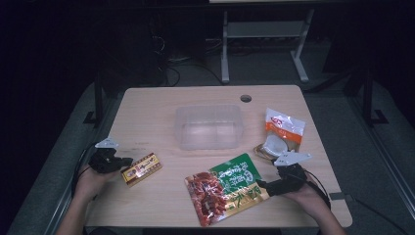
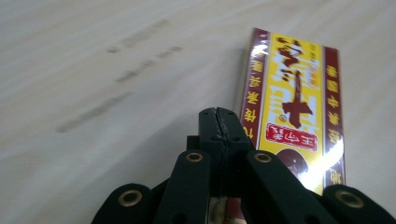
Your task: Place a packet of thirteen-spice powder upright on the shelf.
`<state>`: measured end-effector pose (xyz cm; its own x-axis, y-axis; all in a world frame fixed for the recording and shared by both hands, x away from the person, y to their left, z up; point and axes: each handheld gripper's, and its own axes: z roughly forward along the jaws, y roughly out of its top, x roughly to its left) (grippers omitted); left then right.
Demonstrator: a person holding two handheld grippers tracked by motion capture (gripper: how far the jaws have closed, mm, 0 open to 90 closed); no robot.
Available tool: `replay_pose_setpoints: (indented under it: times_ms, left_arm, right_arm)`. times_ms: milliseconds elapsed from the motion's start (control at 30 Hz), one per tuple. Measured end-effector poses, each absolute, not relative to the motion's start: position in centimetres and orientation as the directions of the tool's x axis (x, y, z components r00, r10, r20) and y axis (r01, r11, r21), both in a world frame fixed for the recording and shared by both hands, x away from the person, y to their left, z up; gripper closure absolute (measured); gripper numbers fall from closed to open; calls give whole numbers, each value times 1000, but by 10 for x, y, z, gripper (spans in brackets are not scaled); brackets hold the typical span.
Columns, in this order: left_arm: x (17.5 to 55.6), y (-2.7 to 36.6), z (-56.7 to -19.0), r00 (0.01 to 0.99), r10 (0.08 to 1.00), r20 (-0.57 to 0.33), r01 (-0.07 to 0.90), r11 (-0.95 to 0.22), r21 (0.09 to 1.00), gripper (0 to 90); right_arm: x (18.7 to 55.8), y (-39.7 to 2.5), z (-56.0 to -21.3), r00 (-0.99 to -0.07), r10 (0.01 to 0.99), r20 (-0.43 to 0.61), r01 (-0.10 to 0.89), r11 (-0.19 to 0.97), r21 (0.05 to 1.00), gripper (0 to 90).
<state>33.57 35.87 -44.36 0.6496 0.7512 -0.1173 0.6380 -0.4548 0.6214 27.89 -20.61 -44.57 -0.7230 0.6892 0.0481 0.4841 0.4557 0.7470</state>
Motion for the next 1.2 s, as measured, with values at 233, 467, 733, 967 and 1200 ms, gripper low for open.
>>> replay_pose_setpoints:
  times_ms: [233,467,733,967,1200]
  left_arm:
    - [326,339,-443,703,696,-148,622,-501,602,894]
    - [323,320,-427,696,709,-111,588,-474,655,569]
    - [326,288,-426,705,705,-74,571,-504,648,299]
    - [332,269,-439,697,715,-50,595,-538,598,229]
    - [334,260,-449,714,699,-40,595,-575,562,224]
  right_arm:
    - [279,-206,-446,-723,689,47,484,457,746,73]
    - [279,-206,-446,-724,689,44,483,460,746,73]
    - [280,-205,-447,-726,686,42,481,463,744,73]
    - [280,-205,-447,-726,686,45,483,463,743,73]
    - [280,-204,-448,-726,686,44,485,465,741,73]
